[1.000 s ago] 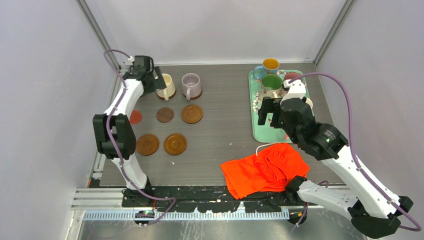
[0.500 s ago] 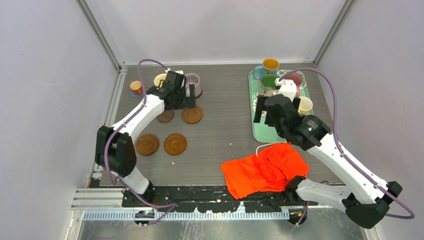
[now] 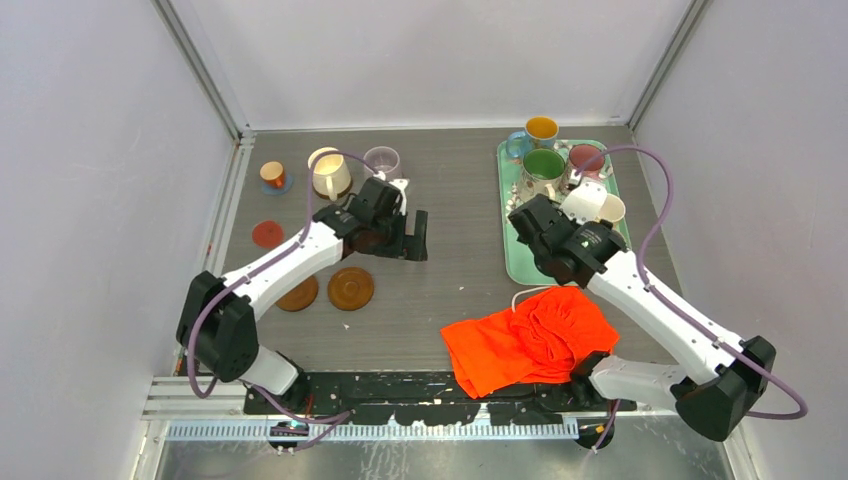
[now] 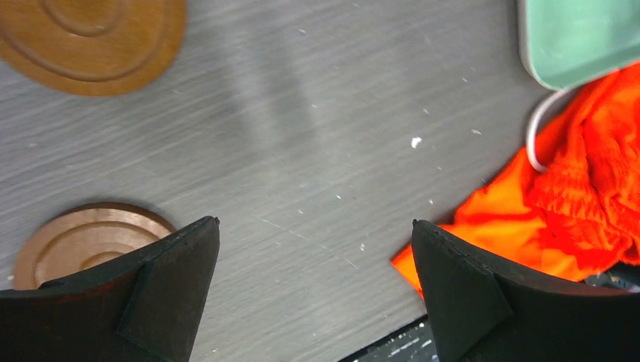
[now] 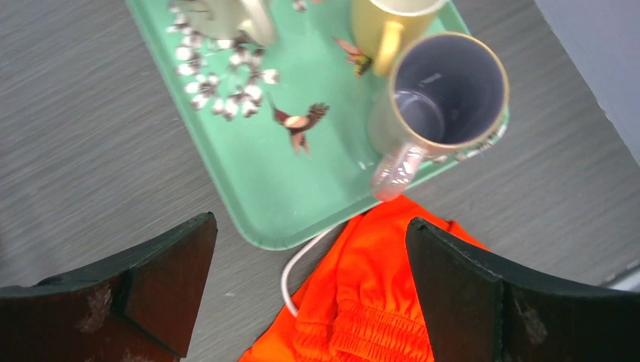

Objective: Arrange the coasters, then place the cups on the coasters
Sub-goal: Pick up the cup from the tray.

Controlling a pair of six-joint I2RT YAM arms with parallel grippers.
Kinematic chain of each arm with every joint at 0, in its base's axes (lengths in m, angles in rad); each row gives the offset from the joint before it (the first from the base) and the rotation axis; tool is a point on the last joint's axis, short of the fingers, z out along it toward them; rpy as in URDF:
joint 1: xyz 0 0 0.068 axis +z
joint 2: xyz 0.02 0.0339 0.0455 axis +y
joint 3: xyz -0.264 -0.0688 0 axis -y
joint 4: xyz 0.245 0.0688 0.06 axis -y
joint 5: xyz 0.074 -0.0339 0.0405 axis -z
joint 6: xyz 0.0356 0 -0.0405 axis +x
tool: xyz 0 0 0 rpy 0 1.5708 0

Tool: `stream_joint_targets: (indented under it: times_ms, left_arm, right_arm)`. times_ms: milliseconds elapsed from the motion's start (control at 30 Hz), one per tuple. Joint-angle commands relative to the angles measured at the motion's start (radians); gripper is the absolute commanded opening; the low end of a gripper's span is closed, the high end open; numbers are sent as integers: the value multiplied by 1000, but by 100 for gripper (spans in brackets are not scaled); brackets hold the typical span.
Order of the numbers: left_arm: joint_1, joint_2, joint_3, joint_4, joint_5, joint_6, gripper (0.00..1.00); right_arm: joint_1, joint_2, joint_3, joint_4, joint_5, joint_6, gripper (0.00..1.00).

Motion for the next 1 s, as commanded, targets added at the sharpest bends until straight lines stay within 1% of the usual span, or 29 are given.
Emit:
stream_joint_targets:
  times_ms: [0, 100, 167, 267, 400, 633, 800, 900, 967]
  left_arm:
    - [-39, -57, -11, 47, 82, -17, 100]
    - [-50, -74, -14, 45, 85, -13, 100]
    - [-49, -86, -15, 46, 83, -9, 100]
    - [-49, -99, -17, 47, 84, -7, 100]
    - [-50, -103, -19, 47, 86, -4, 100]
    - [-50, -101, -25, 48, 97, -6, 100]
    - [-49, -98, -26, 51, 98, -5, 100]
    - [-49, -94, -28, 51, 101, -7, 100]
    - [-49, -92, -31, 54, 102, -8, 100]
  right_arm:
    - [-86, 1, -47, -72, 67, 217, 100]
    - [-208, -20, -118, -29, -23, 240, 100]
    - [-288, -42, -174, 33, -92, 226, 100]
    - [-365, -65, -239, 143, -157, 196, 100]
    - [-420, -26, -266, 240, -215, 161, 100]
    - [-471, 64, -298, 336, -280, 166, 98]
    - [-505, 129, -311, 370, -312, 160, 92]
    - [-523, 154, -320, 393, -321, 149, 84]
    - [-537, 172, -325, 403, -332, 140, 75]
